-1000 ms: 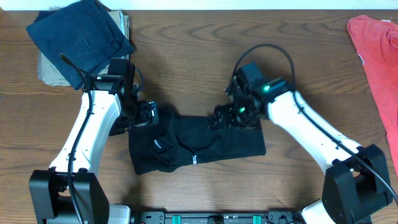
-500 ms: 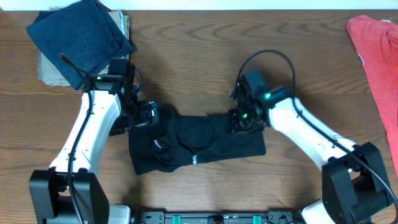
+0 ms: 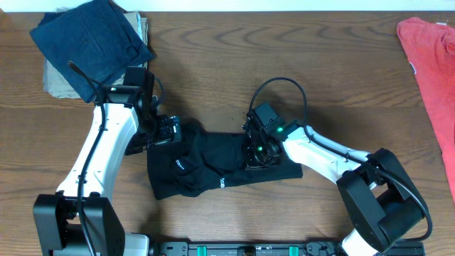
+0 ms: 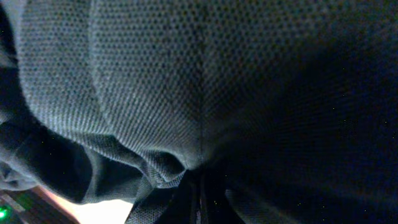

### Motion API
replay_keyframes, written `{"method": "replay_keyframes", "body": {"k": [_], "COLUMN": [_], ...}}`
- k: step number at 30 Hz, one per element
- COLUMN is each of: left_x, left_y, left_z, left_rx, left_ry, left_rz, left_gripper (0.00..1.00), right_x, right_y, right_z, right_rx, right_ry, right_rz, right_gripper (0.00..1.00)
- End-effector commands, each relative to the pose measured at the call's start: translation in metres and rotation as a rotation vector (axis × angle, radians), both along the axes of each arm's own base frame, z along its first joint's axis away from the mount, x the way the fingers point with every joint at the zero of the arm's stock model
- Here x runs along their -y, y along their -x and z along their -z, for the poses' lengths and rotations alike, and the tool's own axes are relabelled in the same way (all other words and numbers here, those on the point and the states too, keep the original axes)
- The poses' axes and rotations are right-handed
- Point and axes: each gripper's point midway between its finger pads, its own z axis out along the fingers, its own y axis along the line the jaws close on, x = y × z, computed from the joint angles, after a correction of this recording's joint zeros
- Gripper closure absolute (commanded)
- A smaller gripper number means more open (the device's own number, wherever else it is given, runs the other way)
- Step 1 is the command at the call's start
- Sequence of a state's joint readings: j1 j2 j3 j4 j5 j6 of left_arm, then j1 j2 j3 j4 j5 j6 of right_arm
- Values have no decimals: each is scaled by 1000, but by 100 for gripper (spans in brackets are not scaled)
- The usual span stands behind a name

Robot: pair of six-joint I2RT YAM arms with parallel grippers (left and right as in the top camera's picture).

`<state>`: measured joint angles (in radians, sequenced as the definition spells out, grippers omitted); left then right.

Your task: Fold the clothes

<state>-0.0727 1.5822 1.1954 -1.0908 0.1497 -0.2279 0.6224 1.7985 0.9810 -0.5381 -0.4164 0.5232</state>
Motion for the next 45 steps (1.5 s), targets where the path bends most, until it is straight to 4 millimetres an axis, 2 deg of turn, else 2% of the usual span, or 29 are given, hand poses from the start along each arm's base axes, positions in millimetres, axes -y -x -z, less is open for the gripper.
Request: {"method": "replay_keyframes", "body": {"k": [1,4,6,7,9,10,11,15,18,20,23,27,32,34,40,42,45], "left_x": [-3,-3,-3,-3,-3,-3,-3,-7,-45,-61,-72,-85,-89,-88,-76,-62,-56], "left_y": [0,-1,-2,-2,-3,-4,-5,-8,-14,-17,-19,-20,-13,-9,11,13,15], "left_z": [1,1,1,1,1,1,0,1,1,3,3,-4,-3,4,44,49,53], "left_rx": [0,4,8,7,10,16,19,33,54,59,64,110,123,110,37,52,60], "left_ry": [-12,-12,-11,-11,-11,-10,-10,-32,-195,-162,29,191,288,301,341,416,444], "left_rz": [3,3,2,2,2,2,2,19,-37,-145,-291,-283,-285,-294,-296,-253,-247], "left_gripper": [2,2,2,2,2,2,2,2,2,2,2,2,2,2,2,2,2], "right_x": [-7,-7,-1,4,22,31,42,92,125,143,170,183,183,179,173,173,173], "right_y": [6,-5,-17,-24,-42,-50,-57,-78,-78,-73,-67,-65,-69,-71,-71,-71,-72], "right_z": [-12,-45,-75,-88,-117,-129,-138,-164,-164,-160,-152,-144,-142,-142,-143,-143,-143], "right_rx": [-44,6,67,98,172,203,231,292,254,202,145,118,137,144,150,151,153], "right_ry": [-46,-72,-65,-50,4,33,65,199,260,287,336,347,341,326,314,314,313], "right_rz": [-7,-46,-64,-59,-20,6,32,153,222,260,316,351,342,338,318,315,316], "right_gripper": [99,98,87,76,25,5,1,1,1,1,1,1,1,1,1,1,1]}}
